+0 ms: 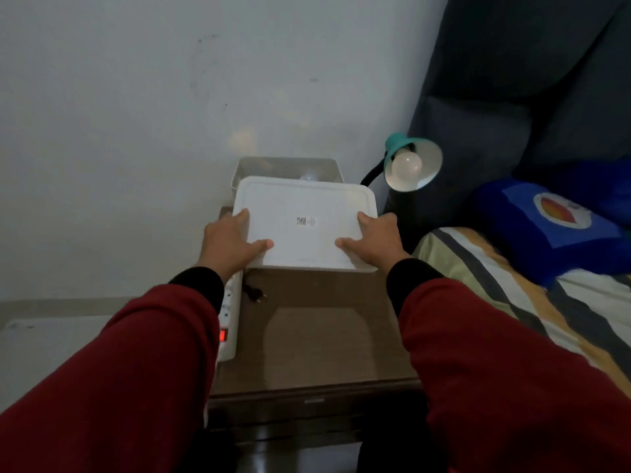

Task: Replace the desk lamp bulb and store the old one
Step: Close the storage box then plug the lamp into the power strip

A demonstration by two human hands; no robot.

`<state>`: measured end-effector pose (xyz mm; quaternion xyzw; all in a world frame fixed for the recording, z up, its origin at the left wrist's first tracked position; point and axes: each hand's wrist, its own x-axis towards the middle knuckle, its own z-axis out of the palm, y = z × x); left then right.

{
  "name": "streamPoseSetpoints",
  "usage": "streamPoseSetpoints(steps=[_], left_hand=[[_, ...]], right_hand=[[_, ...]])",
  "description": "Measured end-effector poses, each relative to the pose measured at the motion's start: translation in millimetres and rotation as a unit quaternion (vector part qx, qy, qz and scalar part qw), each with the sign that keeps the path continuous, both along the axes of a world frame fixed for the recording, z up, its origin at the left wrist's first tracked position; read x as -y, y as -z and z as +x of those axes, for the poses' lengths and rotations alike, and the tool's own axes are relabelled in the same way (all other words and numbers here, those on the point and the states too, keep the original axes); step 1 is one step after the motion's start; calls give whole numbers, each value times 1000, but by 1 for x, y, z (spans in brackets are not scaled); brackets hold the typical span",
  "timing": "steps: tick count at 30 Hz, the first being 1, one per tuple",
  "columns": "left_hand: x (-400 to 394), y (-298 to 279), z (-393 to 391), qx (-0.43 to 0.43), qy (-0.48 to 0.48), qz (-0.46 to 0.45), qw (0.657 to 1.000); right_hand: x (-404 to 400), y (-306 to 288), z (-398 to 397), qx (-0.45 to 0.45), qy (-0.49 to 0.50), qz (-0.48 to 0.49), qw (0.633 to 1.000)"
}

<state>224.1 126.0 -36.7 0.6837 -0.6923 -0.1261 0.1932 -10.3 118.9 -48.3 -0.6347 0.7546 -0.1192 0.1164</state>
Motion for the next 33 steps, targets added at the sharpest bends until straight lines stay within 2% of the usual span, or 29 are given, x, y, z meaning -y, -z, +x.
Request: streamPoseSetpoints(steps=[5,9,12,17,24,33], left_hand=[[62,-31,8,10,10,-26,1000],[113,-33,9,14,10,-32,999],[147,-26,10,23,9,-22,999],[188,0,10,45,7,-7,999],[207,29,11,-25,-24,-13,999],[211,36,10,-55,-37,-19,998]], right_hand=[[64,-31,4,11,-10,-24,1000],[109,-35,4,99,0,-42,994],[140,-30,5,120,5,-42,992],[179,-10,5,125,13,-35,991],[205,15,6,81,1,-27,996],[216,21,5,67,-5,-10,998]])
